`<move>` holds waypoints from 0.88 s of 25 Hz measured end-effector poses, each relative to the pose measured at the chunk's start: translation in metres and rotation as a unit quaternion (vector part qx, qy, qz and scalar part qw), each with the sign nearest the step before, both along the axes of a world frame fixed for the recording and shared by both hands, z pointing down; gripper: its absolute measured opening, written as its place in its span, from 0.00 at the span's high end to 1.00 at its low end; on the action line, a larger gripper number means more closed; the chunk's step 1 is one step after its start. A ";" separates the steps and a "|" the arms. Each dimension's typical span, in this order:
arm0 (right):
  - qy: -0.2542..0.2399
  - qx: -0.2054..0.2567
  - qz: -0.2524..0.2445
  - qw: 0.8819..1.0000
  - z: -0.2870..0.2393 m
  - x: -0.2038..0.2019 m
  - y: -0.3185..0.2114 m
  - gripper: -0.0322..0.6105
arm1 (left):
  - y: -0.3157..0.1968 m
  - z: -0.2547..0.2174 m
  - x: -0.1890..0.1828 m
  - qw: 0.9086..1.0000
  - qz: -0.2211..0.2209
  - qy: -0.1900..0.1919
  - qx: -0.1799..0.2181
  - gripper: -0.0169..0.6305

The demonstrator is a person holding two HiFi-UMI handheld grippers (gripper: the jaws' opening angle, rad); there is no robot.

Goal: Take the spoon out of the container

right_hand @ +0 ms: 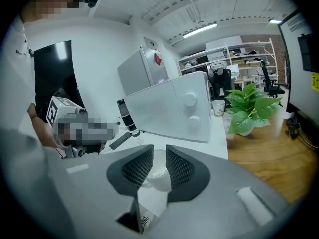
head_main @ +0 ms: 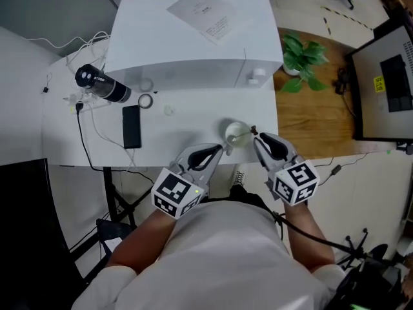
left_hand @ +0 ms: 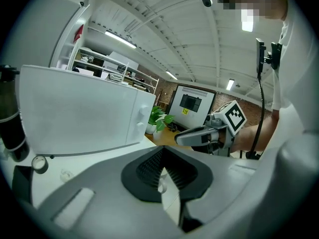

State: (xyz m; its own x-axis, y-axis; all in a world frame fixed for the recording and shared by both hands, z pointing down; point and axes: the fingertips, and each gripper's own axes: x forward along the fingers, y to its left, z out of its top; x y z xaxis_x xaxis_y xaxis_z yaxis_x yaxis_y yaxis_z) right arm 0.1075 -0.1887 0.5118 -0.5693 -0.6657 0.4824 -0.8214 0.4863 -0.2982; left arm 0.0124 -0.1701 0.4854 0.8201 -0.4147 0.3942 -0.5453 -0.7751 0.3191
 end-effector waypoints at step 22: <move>-0.011 -0.061 0.007 0.998 0.056 0.002 -0.023 0.80 | -0.005 0.018 -0.004 0.999 -0.007 -0.008 -0.030 0.97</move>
State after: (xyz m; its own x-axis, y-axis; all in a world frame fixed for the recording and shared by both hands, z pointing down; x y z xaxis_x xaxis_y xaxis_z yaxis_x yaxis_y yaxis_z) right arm 0.1094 -0.2113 0.5683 -0.5712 -0.6112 0.5479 -0.8208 0.4336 -0.3720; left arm 0.0089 -0.1755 0.5035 0.8075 -0.4018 0.4319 -0.5618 -0.7472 0.3552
